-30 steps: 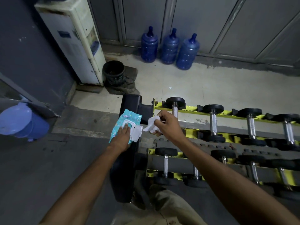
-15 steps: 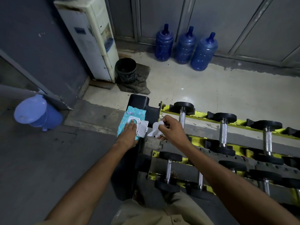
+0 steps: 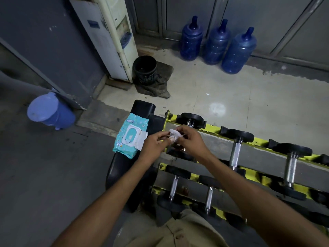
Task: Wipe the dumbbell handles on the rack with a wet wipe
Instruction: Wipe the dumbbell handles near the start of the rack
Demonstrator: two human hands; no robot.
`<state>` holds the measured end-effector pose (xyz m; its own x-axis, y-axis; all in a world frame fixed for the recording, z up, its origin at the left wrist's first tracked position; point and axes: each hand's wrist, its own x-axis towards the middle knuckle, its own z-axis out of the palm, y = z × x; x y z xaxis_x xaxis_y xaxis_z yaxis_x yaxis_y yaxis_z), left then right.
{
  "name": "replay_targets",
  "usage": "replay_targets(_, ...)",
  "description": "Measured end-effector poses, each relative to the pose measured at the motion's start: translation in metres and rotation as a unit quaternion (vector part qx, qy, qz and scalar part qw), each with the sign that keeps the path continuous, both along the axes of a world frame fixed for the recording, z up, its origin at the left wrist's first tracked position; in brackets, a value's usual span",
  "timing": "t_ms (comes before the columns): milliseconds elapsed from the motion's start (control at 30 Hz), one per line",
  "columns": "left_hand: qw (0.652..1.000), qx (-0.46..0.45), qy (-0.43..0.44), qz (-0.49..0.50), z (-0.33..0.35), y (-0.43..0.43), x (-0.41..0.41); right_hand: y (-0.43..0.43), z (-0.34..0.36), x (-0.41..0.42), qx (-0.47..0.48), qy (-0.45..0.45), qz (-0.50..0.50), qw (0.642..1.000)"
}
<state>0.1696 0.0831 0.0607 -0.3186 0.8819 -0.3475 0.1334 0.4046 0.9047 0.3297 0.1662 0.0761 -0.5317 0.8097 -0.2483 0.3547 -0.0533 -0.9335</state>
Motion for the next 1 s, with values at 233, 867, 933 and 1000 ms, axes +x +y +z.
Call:
replay_targets(233,0.998,-0.035,0.019,0.040,-0.006,0.010,0.021,-0.002,0.000,0.034,-0.054,0.036,-0.015,0.998)
replay_targets(867,0.960,-0.055,0.209,-0.177,-0.014,0.015,0.044,0.047,-0.031,0.034,0.277,-0.180,-0.017,0.944)
replay_targets(933,0.935,-0.077,0.250,-0.239,-0.016,0.002,0.047,0.054,-0.038,0.029,0.319,-0.236,0.047,0.917)
replay_targets(1000,0.913,-0.091,0.280,-0.282,-0.020,-0.009,0.049,0.057,-0.047,0.027,0.363,-0.288,0.116,0.878)
